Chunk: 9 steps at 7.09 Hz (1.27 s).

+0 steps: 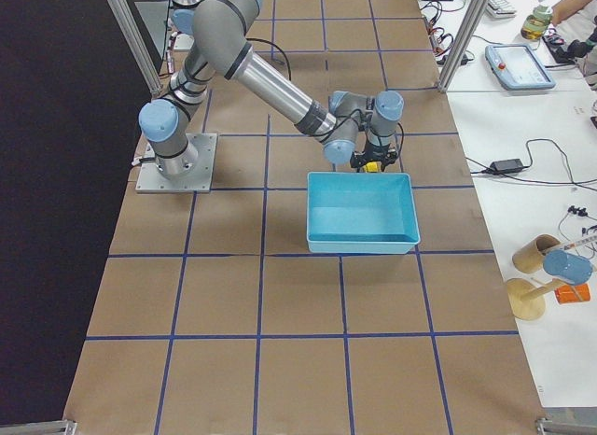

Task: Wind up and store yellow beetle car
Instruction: 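Close the right gripper on the yellow car, then lift the car with the right gripper and carry it over the bin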

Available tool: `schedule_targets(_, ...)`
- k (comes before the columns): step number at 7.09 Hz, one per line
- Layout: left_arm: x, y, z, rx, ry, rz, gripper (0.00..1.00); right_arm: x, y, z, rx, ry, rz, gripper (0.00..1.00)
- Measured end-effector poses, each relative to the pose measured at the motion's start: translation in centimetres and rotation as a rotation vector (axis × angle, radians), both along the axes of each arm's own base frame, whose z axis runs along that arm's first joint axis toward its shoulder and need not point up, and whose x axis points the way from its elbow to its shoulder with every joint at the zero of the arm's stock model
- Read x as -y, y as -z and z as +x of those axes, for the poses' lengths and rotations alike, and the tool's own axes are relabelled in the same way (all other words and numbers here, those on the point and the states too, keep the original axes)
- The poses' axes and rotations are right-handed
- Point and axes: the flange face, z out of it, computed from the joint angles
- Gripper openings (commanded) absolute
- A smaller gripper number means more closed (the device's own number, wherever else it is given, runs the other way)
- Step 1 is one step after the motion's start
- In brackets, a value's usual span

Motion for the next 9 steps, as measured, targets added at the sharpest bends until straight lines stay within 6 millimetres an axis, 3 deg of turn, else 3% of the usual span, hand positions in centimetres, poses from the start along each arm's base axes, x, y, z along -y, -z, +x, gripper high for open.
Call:
schedule_targets(1,0.1,0.1,0.0,0.0,0.0,0.001,0.99,0.1,-0.1,-0.1,-0.009,0.027,0.001,0.21)
schedule_targets(4,0.2,0.2,0.0,-0.001,0.0,0.002,0.99,-0.1,-2.2,0.4,-0.022,0.141,0.008,0.2)
schedule_targets(7,0.3,0.3,0.0,-0.001,0.0,0.005,0.99,-0.8,-8.4,2.3,-0.014,0.243,-0.022,0.21)
schedule_targets(9,0.2,0.1,0.0,-0.002,0.0,0.002,0.99,0.0,-13.0,2.2,-0.013,0.384,0.023,0.24)
